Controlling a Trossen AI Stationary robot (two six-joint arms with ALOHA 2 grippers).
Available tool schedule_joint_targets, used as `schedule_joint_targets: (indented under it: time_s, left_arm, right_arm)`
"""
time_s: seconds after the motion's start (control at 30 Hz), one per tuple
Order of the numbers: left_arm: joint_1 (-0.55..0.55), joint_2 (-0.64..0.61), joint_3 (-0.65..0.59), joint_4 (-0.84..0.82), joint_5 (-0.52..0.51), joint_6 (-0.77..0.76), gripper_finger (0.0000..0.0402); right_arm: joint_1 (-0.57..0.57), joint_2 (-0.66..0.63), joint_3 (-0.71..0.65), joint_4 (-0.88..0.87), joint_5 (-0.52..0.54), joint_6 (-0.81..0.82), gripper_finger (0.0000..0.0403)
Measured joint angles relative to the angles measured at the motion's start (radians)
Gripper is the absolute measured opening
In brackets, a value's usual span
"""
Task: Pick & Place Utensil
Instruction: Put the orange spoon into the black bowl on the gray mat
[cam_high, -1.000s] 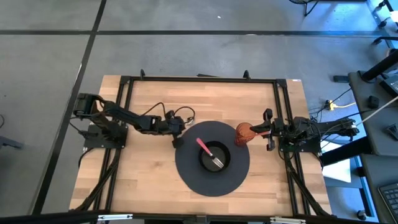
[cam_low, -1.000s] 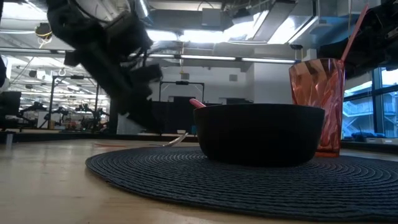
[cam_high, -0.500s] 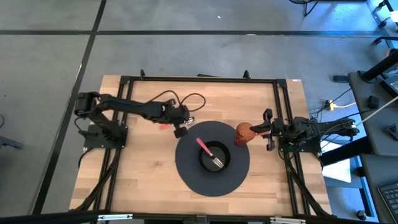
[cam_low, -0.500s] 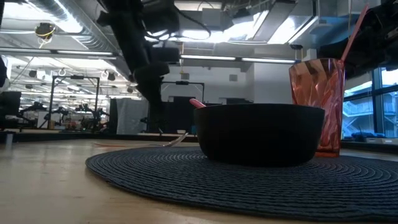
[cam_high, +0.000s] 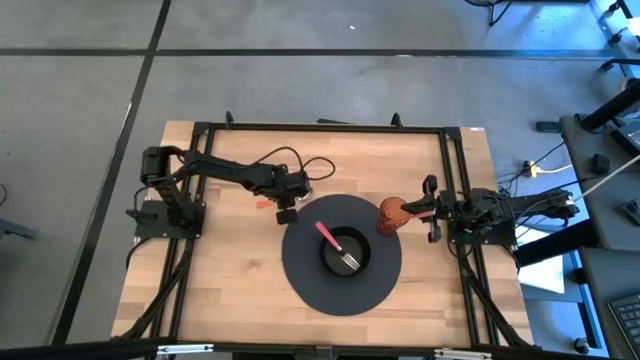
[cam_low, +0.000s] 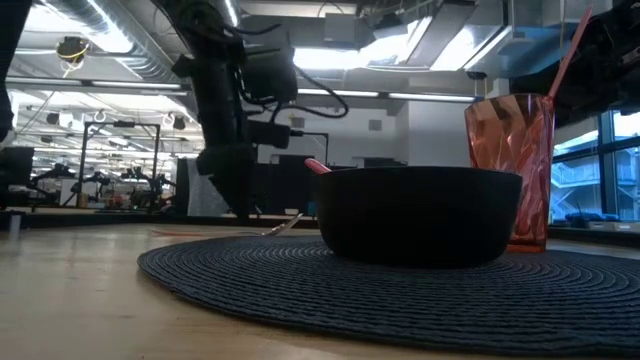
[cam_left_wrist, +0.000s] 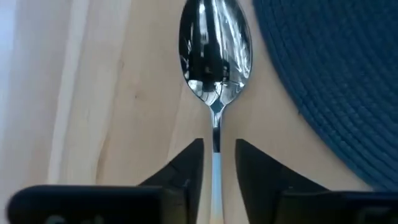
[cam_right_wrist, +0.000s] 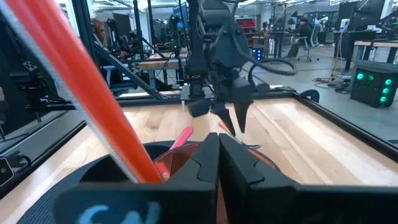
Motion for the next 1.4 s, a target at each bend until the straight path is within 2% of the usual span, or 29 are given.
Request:
schedule_joint_targets:
  time_s: [0.1,0.23,0.33,0.57,0.87,1.0,1.17,1.3,1.4]
  left_arm:
    - [0.001,0.026,0.000,0.004,-0.003,0.003,0.0111]
    - [0.000,0.033,-0.001,0.005,0.050,0.023,0.0142]
    - [0.000,0.033,-0.001,0.003,0.035,0.023,0.0159]
    - [0.026,0.033,-0.001,0.000,0.023,0.023,0.0173]
    - [0.067,0.087,0.005,-0.015,0.107,0.026,0.0169]
    - [0.071,0.130,0.014,-0.026,0.099,0.043,0.0168]
    - [0.072,0.128,0.016,-0.027,0.091,0.048,0.0165]
    - [0.072,0.107,0.022,-0.030,0.088,0.042,0.0134]
    - [0.070,0.097,0.022,-0.026,0.089,0.053,0.0081]
  right_arm:
    - [0.000,0.000,0.000,0.000,0.000,0.002,0.0007]
    - [0.000,0.000,0.000,0.000,0.000,0.002,0.0007]
    - [0.000,0.000,0.000,0.000,0.000,-0.002,0.0007]
    - [0.000,0.000,0.000,0.000,0.000,0.002,0.0007]
    - [0.000,0.000,0.000,0.000,0.000,-0.002,0.0007]
    - [0.000,0.000,0.000,0.000,0.001,-0.002,0.0007]
    - [0.000,0.000,0.000,0.000,0.001,-0.001,0.0007]
    - [0.000,0.000,0.000,0.000,0.000,0.000,0.0007]
    - [0.000,0.000,0.000,0.000,0.000,0.002,0.0007]
